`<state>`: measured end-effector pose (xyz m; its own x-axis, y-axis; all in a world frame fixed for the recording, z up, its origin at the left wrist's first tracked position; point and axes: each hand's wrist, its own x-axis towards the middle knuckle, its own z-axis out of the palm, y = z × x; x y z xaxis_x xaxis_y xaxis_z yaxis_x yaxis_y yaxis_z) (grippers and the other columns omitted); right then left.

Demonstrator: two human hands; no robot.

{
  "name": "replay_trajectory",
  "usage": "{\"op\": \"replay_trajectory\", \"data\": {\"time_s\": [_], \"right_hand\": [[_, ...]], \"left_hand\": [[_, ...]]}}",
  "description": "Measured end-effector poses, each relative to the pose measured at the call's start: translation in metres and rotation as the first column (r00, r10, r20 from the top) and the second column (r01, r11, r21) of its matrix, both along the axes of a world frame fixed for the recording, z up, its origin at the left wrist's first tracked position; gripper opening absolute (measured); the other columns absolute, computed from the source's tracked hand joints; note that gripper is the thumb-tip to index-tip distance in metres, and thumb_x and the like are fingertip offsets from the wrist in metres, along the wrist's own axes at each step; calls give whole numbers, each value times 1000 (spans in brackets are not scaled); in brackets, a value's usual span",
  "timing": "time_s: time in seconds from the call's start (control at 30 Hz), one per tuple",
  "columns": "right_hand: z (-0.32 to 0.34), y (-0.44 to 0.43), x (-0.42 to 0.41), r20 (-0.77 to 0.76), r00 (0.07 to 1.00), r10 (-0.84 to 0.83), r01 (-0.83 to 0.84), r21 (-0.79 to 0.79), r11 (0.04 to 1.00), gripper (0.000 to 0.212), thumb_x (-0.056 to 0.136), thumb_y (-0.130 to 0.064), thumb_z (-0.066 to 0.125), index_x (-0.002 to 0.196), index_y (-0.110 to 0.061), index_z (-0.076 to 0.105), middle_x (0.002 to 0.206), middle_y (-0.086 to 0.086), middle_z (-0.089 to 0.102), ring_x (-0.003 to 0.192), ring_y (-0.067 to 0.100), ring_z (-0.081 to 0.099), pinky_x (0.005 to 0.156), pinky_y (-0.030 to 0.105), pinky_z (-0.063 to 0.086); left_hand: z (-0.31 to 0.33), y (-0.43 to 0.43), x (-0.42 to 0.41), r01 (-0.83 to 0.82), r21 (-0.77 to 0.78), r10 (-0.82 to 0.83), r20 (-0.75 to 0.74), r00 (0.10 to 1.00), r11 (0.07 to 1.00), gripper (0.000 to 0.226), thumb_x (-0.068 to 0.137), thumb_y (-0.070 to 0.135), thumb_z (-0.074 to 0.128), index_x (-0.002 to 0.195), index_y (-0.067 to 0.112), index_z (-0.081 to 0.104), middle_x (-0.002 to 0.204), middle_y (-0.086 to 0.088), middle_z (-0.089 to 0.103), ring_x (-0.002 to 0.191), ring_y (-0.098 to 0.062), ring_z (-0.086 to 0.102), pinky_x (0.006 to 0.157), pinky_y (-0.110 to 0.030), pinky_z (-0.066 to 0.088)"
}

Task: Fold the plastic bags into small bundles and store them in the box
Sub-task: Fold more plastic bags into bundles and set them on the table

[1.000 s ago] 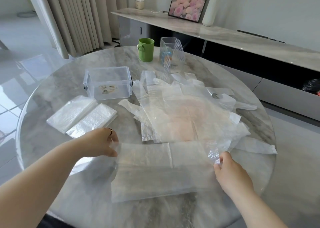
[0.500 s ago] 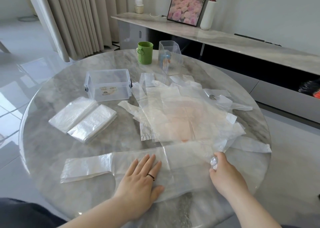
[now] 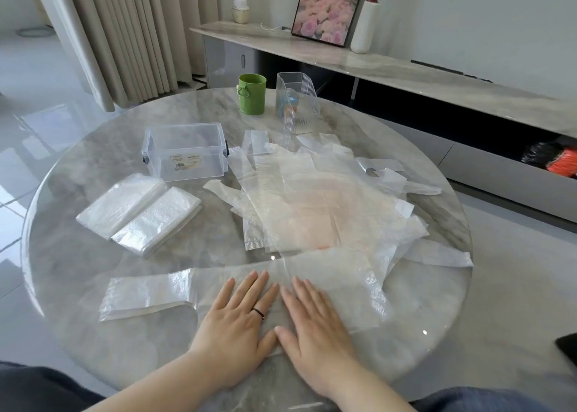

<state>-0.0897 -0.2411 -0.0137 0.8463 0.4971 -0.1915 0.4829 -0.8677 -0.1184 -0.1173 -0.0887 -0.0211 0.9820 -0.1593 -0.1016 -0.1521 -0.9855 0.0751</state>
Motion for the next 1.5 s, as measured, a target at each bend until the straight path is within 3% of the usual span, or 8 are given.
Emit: {"op": "replay_trajectory", "data": {"time_s": [0.2, 0.33, 0.43, 0.6, 0.87, 1.0, 1.23, 1.5], "right_hand": [[11, -59, 31, -12, 972, -235, 233, -82, 969, 135, 31, -74, -48, 149, -22, -8, 152, -1, -24, 141, 12, -20, 109, 25, -18], [25, -58, 27, 163, 939, -304, 286, 126, 950, 62, 96, -47, 17, 149, -17, 6, 157, 7, -1, 145, 19, -4, 117, 30, -4], [29, -42, 19, 323, 941, -102, 25, 235, 972, 48, 77, -37, 40, 120, -18, 51, 131, 6, 56, 127, 18, 35, 112, 30, 12], [20, -23, -1, 268, 918, 294, -320, 60, 945, 48, 27, -51, 72, 70, -29, 72, 94, -12, 73, 89, 4, 69, 97, 23, 39], [20, -14, 0, 289, 924, 251, -305, 159, 939, 31, 28, -35, 77, 56, -26, 69, 76, -14, 72, 68, 1, 69, 66, 12, 52], [18, -10, -2, 265, 949, 171, -225, 188, 956, 38, 60, -26, 35, 63, -26, 73, 74, -15, 72, 67, -1, 68, 59, 11, 50], [20, -4, -3, 203, 969, 138, -173, 168, 971, 32, 61, -23, 34, 50, -23, 63, 60, -13, 66, 52, 0, 62, 44, 11, 44], [33, -21, 8, 251, 948, 197, -226, 94, 970, 35, 34, -52, 67, 62, -32, 64, 66, -22, 62, 63, -3, 62, 74, 21, 56]], "left_hand": [[-1, -1, -2, -17, 7, 17, 57, 998, 1000, 74, 95, 49, 3, 109, 19, 69, 116, -1, 66, 112, -17, 60, 107, -33, 9], [-2, 0, -3, -34, -38, 38, 117, 992, 999, 68, 95, 51, 4, 119, 17, 58, 119, -2, 64, 120, -16, 43, 108, -33, 8], [-1, 2, -5, 26, -89, -6, 214, 977, 996, 57, 95, 51, 4, 120, 19, 45, 118, -1, 65, 118, -13, 39, 108, -31, 9], [0, 3, -5, 242, -70, -200, 373, 906, 968, 58, 82, 64, 30, 101, 25, 68, 101, 8, 69, 102, -9, 44, 92, -24, 31], [15, 1, -13, 313, -81, -275, 312, 910, 946, 52, 44, 46, 44, 82, 29, 75, 87, 17, 70, 82, -1, 65, 79, -17, 38], [16, 13, -15, 325, -48, -309, 201, 929, 945, 64, 16, 38, 65, 79, 32, 69, 81, 17, 67, 76, -2, 60, 55, -9, 50], [15, 11, -14, 236, -88, -209, 249, 946, 968, 37, 56, 30, 34, 64, 28, 70, 70, 16, 66, 62, -4, 64, 66, -25, 36], [26, 32, -4, 164, -116, -149, 131, 980, 980, 7, 53, 27, 59, 51, 30, 65, 54, 23, 60, 50, 4, 60, 55, -12, 40]]}}
